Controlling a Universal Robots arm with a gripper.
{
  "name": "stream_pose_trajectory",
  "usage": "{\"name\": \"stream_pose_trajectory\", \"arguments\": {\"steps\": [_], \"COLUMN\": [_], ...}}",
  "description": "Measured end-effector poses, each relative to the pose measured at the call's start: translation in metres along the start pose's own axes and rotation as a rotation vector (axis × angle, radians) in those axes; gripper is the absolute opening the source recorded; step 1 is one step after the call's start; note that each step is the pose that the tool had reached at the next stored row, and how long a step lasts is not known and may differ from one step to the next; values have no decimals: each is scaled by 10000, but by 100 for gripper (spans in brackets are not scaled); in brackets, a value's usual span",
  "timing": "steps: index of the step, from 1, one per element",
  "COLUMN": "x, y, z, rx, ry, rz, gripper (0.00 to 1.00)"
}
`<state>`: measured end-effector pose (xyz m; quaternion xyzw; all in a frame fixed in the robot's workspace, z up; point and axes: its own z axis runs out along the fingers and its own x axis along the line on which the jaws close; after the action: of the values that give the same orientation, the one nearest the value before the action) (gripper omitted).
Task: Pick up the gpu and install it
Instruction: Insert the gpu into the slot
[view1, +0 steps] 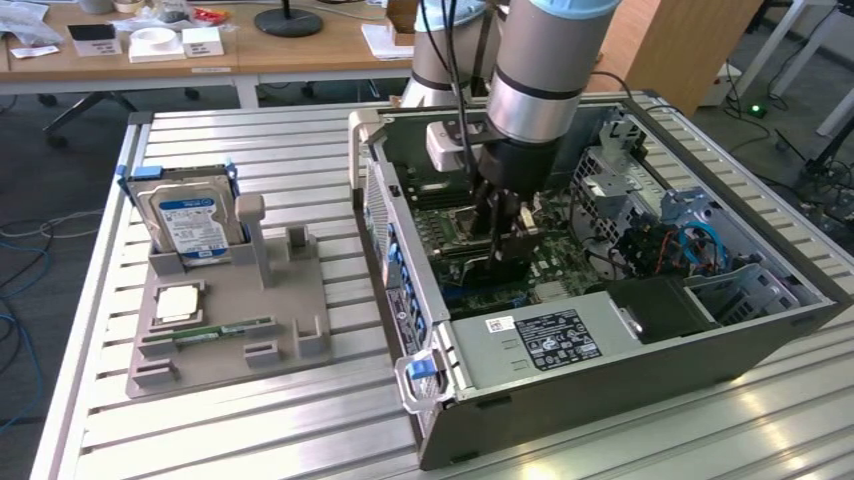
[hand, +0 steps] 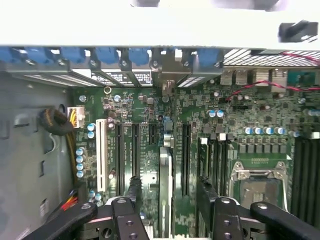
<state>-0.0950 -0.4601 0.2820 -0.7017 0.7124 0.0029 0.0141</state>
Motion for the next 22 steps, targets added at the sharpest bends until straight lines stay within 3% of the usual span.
{"name": "stream_pose_trajectory", "arguments": {"steps": [9,22], "x": [-6,-6], "y": [-6,-6], "z": [-256,-258], "rx": [1,2], "ry": [0,-2], "rz": [0,0], "gripper": [57,57]}}
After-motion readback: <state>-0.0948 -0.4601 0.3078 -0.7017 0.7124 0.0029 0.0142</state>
